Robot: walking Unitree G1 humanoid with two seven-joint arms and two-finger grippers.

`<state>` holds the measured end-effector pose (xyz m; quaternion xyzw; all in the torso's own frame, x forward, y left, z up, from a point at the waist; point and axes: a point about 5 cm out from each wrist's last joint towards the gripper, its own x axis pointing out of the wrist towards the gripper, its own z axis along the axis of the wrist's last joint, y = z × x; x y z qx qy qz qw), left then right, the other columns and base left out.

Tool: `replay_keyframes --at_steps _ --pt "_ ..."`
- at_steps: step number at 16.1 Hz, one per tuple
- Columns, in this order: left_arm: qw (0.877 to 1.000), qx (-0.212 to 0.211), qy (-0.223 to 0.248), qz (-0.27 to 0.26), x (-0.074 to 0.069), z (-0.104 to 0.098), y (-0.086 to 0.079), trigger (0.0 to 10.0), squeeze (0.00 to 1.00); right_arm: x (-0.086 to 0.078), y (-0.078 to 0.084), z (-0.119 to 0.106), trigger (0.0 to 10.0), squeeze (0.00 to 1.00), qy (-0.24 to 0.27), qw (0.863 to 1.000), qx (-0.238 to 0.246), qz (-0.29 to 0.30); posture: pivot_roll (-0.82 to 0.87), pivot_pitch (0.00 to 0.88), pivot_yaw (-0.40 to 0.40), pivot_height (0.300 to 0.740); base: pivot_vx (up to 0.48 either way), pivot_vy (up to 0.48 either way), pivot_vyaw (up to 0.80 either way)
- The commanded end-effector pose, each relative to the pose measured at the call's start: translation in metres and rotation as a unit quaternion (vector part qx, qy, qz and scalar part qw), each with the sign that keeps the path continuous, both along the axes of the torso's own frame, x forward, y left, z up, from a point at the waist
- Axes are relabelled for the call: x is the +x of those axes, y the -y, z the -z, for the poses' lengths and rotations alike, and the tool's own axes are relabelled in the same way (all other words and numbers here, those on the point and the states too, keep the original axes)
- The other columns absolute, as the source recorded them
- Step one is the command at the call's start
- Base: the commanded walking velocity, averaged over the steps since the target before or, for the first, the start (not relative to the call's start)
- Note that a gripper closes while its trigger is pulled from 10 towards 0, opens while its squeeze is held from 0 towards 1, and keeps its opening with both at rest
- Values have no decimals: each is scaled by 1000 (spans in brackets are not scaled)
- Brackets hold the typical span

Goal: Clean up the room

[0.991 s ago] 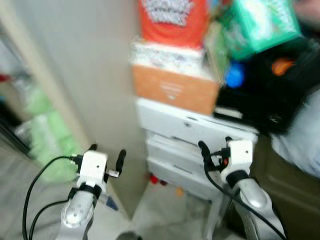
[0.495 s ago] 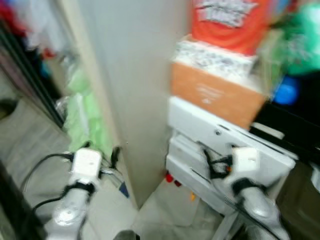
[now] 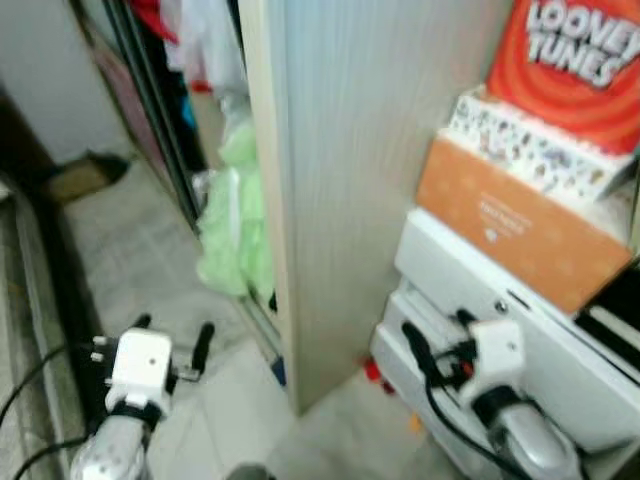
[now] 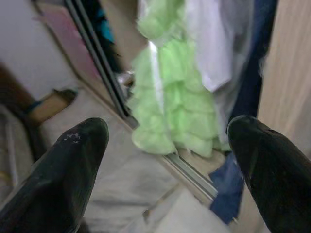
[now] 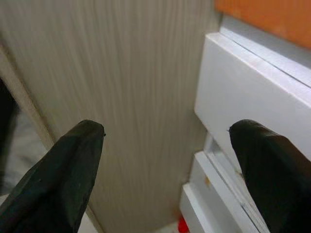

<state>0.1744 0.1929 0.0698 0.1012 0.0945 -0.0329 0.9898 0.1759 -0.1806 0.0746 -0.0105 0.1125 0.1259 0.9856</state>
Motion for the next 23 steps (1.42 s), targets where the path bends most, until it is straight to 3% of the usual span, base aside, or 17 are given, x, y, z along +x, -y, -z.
replay_keyframes --at_steps 1,5,7,13,18,20,23 --pt "1000 2 12 6 2 -5 4 10000 0 -4 1 -1 10000 0 -5 1000 10 -13 -30 0 -2 740 0 0 769" --pt "1000 1 11 13 5 -6 7 10000 0 -8 4 2 10000 0 -18 999 20 -24 -39 0 -1 740 0 0 386" --pt "1000 4 19 16 13 -7 8 10000 0 1 3 0 10000 0 -7 999 18 -27 -44 0 1 740 0 0 0" --pt "1000 7 21 10 16 -7 6 10000 0 10 -2 -4 10000 0 3 999 13 -42 -39 0 -7 740 0 0 0" --pt "1000 6 20 17 17 -6 11 10000 0 8 -5 -3 10000 0 -9 997 7 -82 -39 0 -12 740 0 0 800" --pt "999 0 16 28 19 -5 11 10000 0 -6 -3 7 10000 0 -69 983 15 -168 -40 0 -11 740 0 0 800" --pt "999 0 15 35 19 -5 12 10000 0 -19 3 11 10000 0 -134 950 33 -281 -49 0 -8 740 0 0 800"
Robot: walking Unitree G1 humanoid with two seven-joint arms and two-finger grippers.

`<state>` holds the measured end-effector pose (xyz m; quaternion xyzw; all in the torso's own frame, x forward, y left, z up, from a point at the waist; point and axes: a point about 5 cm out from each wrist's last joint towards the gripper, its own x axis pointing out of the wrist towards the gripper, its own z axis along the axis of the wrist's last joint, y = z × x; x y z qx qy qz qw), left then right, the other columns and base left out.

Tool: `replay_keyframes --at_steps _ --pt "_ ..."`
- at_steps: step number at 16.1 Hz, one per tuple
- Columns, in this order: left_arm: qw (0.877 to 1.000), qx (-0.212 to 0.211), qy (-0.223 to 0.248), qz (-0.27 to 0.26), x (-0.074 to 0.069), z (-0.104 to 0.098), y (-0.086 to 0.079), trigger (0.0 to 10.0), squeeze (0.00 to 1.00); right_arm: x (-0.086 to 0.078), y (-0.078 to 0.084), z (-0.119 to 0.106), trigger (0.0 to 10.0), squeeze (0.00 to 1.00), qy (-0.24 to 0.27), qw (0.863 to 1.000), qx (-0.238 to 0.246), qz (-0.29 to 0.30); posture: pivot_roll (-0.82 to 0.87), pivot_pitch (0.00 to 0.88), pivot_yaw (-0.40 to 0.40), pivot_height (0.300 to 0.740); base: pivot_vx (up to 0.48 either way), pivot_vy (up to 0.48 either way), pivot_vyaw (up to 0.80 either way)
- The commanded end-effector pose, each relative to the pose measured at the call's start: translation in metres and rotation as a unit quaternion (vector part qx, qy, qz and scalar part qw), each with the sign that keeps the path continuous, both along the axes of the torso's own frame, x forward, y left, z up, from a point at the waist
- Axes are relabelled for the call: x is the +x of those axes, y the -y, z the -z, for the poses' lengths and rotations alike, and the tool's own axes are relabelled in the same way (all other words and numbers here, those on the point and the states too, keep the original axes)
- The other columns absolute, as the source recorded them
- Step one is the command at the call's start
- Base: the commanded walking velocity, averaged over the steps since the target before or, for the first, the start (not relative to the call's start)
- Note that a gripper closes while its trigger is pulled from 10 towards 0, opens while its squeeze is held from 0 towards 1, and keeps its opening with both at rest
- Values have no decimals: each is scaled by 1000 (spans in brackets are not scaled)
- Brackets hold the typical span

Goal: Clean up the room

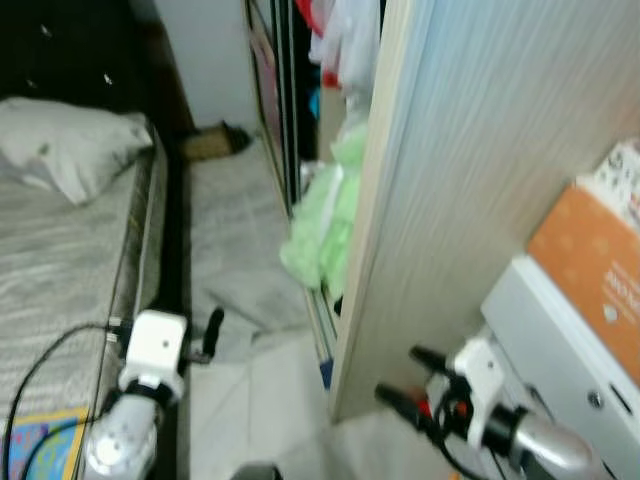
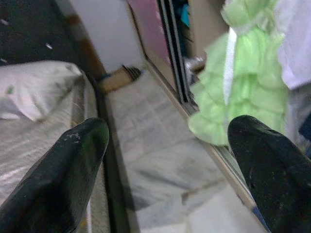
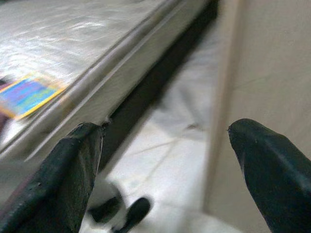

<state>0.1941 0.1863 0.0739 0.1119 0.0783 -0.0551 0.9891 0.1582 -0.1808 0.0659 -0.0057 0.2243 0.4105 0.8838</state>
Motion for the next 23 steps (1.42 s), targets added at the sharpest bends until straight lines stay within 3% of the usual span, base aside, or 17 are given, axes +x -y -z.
replay_keyframes --at_steps 1,2,4,5,8,10,13,14,17,19,21,23 --pt "1000 -9 -1 14 -1 0 7 10000 0 -3 4 0 10000 0 -18 999 -4 -37 -49 0 -8 740 0 0 800" --pt "1000 -9 -1 15 -1 0 7 10000 0 -3 4 0 10000 0 -19 999 -7 -44 -49 0 -8 740 0 0 800" --pt "1000 -8 1 13 0 -1 6 10000 0 -14 2 -3 10000 0 -64 988 3 -139 -34 0 -18 740 0 0 797" --pt "1000 -7 2 12 -1 0 5 10000 0 -15 2 -3 10000 0 -67 985 -1 -156 -33 0 -18 740 0 0 788" --pt "1000 -7 2 13 -2 -1 6 10000 0 -12 0 -6 10000 0 -41 979 -27 -198 -27 0 -19 740 0 0 773" --pt "1000 -8 2 14 -1 -1 7 10000 0 -2 -7 -11 10000 0 -24 981 -14 -190 -27 0 -19 740 0 0 766" --pt "1000 -9 3 21 2 0 9 10000 0 23 -20 -20 10000 0 34 984 -15 -173 -41 0 -11 740 0 0 760" --pt "1000 -7 5 25 4 -1 10 10000 0 40 -35 -23 10000 0 84 985 -10 -151 -41 0 -11 740 0 0 763" --pt "1000 -5 9 24 6 -3 9 10000 0 58 -60 -27 10000 0 127 987 26 -97 -22 0 -7 740 0 0 763" --pt "1000 -4 10 23 6 -3 8 10000 0 69 -67 -32 10000 0 155 986 39 -45 -21 0 -2 740 0 0 759" --pt "1000 -5 10 24 6 -3 10 10000 0 81 -72 -40 10000 0 173 981 83 35 -22 0 1 740 0 0 763" --pt "1000 -5 10 26 7 -3 12 10000 0 84 -75 -42 10000 0 172 979 99 54 -26 0 2 740 0 0 756"
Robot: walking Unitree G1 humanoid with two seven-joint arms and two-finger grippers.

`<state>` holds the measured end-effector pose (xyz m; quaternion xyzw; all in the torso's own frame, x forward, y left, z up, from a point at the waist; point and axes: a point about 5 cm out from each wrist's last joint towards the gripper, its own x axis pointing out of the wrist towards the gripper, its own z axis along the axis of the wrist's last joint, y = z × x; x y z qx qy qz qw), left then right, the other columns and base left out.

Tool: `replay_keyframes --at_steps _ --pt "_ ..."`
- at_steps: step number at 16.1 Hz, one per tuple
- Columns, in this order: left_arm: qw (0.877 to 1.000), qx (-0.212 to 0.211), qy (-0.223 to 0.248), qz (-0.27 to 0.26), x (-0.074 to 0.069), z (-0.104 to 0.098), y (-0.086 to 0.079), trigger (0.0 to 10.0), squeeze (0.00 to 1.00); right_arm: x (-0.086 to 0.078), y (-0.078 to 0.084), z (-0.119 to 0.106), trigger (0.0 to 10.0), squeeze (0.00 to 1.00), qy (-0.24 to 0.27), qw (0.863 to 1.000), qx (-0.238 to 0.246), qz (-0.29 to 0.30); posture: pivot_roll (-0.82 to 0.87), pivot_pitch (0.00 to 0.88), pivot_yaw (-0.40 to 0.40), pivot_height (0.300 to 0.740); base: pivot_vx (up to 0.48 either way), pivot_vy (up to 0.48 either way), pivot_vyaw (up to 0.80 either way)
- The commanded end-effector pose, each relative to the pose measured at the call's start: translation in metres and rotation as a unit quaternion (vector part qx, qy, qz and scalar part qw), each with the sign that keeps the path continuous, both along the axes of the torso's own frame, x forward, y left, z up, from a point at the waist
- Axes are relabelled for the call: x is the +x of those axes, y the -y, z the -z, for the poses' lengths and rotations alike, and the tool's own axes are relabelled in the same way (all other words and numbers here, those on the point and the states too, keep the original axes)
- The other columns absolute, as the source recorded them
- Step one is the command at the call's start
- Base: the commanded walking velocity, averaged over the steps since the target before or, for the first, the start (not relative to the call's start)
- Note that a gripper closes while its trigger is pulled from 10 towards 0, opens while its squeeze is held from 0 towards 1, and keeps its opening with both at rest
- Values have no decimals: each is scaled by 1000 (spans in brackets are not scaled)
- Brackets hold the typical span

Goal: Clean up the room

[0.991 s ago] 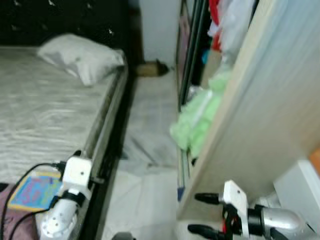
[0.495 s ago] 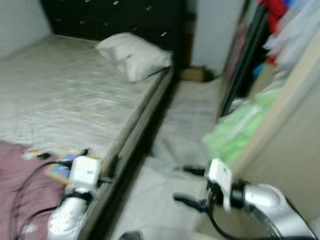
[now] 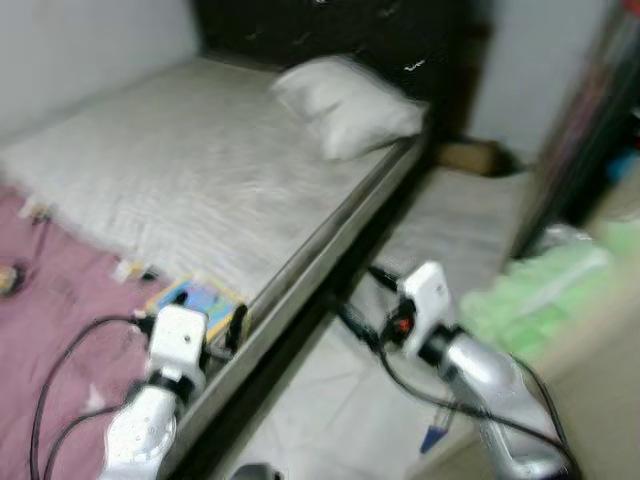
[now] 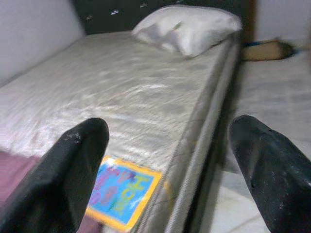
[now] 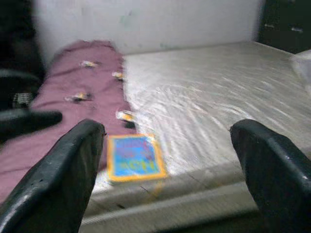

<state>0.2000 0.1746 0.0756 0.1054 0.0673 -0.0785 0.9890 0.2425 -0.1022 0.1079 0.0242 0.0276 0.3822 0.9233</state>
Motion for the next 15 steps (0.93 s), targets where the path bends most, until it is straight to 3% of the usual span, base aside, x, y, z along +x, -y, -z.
replay_keyframes --at_steps 1,7,15 --pt "1000 3 3 3 2 -1 2 10000 0 -1 2 1 10000 0 3 1000 -3 9 -26 0 2 740 0 0 756" --pt "999 5 24 -22 11 -5 3 10000 0 -4 -9 2 10000 0 3 999 12 30 -30 0 -3 740 0 0 749" --pt "999 -19 23 -19 20 -4 13 10000 0 3 -4 8 10000 0 7 997 13 75 -30 0 -13 740 0 0 730"
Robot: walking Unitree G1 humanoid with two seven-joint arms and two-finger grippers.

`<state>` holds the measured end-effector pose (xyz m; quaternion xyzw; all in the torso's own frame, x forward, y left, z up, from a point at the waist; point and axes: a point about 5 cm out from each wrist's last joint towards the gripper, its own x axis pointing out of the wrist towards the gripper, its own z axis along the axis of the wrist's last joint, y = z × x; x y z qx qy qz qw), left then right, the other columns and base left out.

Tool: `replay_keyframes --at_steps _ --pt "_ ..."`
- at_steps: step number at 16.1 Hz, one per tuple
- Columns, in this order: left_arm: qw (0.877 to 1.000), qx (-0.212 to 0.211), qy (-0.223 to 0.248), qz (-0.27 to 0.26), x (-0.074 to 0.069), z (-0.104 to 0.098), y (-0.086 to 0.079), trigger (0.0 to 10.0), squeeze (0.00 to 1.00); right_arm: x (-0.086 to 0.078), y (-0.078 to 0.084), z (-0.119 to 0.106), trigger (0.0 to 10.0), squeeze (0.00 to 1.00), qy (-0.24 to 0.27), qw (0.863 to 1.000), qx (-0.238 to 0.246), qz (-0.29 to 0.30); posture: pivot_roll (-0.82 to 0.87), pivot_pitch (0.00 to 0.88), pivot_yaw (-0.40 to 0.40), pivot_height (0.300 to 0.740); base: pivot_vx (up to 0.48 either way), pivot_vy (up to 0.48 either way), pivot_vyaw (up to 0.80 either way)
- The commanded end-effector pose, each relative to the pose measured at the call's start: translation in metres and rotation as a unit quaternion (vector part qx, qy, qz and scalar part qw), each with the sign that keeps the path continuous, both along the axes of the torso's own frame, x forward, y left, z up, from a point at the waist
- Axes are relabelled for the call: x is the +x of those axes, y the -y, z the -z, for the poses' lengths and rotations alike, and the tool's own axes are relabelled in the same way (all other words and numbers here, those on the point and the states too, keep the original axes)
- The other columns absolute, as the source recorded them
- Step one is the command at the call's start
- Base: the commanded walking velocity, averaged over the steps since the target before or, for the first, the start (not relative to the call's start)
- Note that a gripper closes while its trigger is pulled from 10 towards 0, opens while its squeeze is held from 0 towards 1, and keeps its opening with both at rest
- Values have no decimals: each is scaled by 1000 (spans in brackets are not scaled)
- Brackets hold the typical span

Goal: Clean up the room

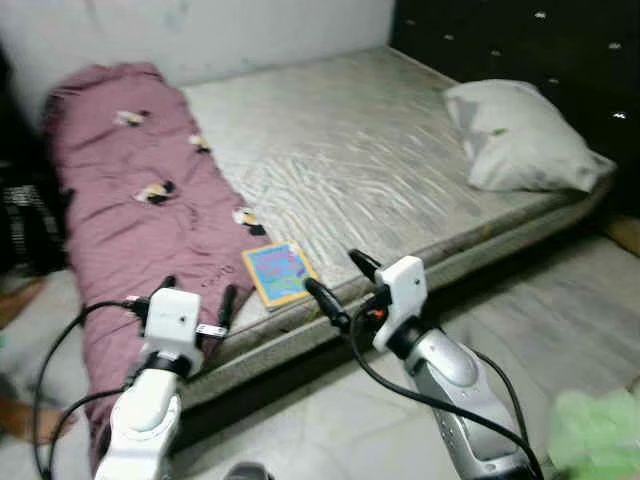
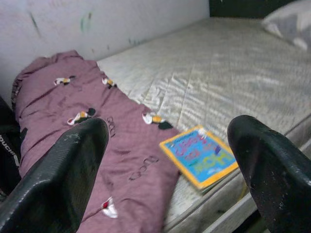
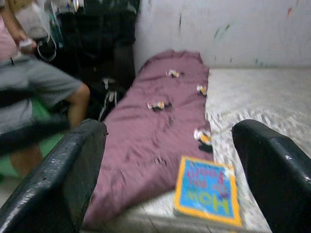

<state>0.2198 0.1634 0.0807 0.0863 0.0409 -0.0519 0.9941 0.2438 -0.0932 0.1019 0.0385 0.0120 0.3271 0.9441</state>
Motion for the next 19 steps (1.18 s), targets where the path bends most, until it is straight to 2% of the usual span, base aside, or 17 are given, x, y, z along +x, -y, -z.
replay_keyframes --at_steps 1,9,19 --pt "1000 0 -2 8 1 0 3 10000 0 2 5 2 10000 0 0 1000 -3 18 -30 0 -13 740 0 0 706" --pt "1000 -14 5 22 6 -2 7 10000 0 2 4 2 10000 0 6 1000 -3 19 -31 0 -12 740 0 0 707" --pt "999 -29 -1 16 7 -1 7 10000 0 3 4 3 10000 0 2 1000 2 20 -32 0 -11 740 0 0 0"
